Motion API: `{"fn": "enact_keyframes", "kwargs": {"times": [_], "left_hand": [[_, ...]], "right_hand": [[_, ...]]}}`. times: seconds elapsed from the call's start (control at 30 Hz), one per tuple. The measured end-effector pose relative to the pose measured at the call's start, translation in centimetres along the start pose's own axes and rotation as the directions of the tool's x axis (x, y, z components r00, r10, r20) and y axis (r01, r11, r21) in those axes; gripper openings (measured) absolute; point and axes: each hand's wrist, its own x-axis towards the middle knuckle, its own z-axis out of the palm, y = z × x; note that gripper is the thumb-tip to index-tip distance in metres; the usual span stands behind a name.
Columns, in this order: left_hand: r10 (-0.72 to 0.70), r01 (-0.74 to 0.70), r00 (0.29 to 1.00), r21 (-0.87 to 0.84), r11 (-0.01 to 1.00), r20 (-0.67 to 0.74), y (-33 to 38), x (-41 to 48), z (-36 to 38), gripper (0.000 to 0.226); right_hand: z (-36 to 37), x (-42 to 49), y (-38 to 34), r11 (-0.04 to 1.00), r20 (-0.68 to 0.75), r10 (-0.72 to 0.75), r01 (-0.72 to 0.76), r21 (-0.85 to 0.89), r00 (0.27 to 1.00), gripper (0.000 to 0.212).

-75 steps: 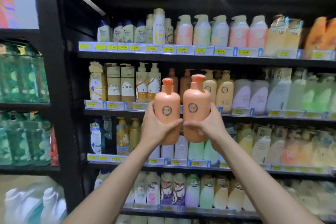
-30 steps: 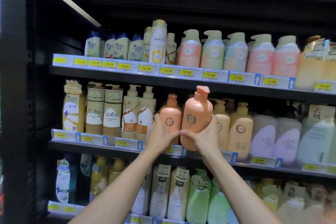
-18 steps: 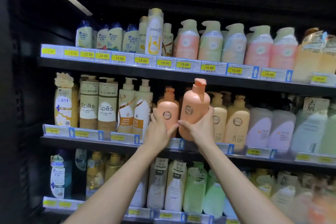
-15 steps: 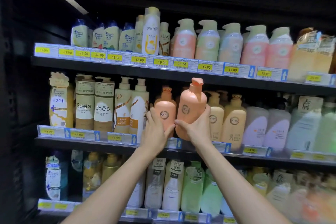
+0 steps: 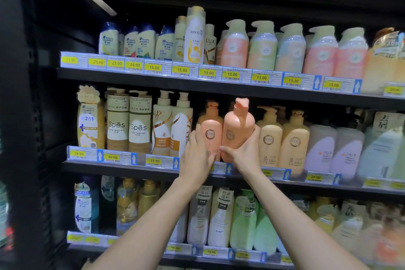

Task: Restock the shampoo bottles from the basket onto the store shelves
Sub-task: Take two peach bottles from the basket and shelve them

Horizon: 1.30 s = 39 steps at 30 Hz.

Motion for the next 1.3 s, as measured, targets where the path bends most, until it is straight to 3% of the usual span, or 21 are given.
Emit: {"fn": "enact_keyframes", "kwargs": {"times": [0.23, 0.43, 0.77, 1.1, 1.23, 1.3], "left_hand": [[0.024, -0.024, 1.000, -0.023, 0.999, 0.005, -0.4, -0.6, -0.2, 0.092], [0.019, -0.019, 0.999, -0.008, 1.000, 0.029, -0.1, -0.6, -0.4, 0.091], [0.040, -0.041, 0.995, 0.009, 0.999, 0.095, -0.5, -0.6, -0.8, 0.095], [0.141, -0.155, 0.980, 0.094, 0.983, 0.141, -0.5, -2.4, -3.3, 0.066], [0.184, -0.234, 0.957, 0.218, 0.948, 0.227, -0.5, -2.7, -5.2, 0.061], [0.161, -0.252, 0.942, 0.306, 0.918, 0.293, 0.0, -2.9, -6.3, 0.067]], "right_hand": [[-0.1, -0.2, 0.9, 0.989, 0.036, 0.069, -0.064, -0.131, 0.997, 0.084], [-0.1, -0.4, 0.5, 0.964, -0.016, 0.058, -0.061, -0.260, 0.998, 0.071], [-0.9, -0.6, -1.0, 0.906, -0.012, 0.101, -0.097, -0.413, 0.995, 0.071], [-1.8, -4.1, -2.0, 0.853, -0.111, -0.023, -0.039, -0.520, 0.994, 0.044], [-3.7, -5.6, -2.8, 0.747, 0.034, -0.106, 0.102, -0.657, 0.994, 0.043], [-4.6, -6.2, -3.5, 0.659, 0.159, -0.031, 0.140, -0.739, 0.987, 0.054]]}}
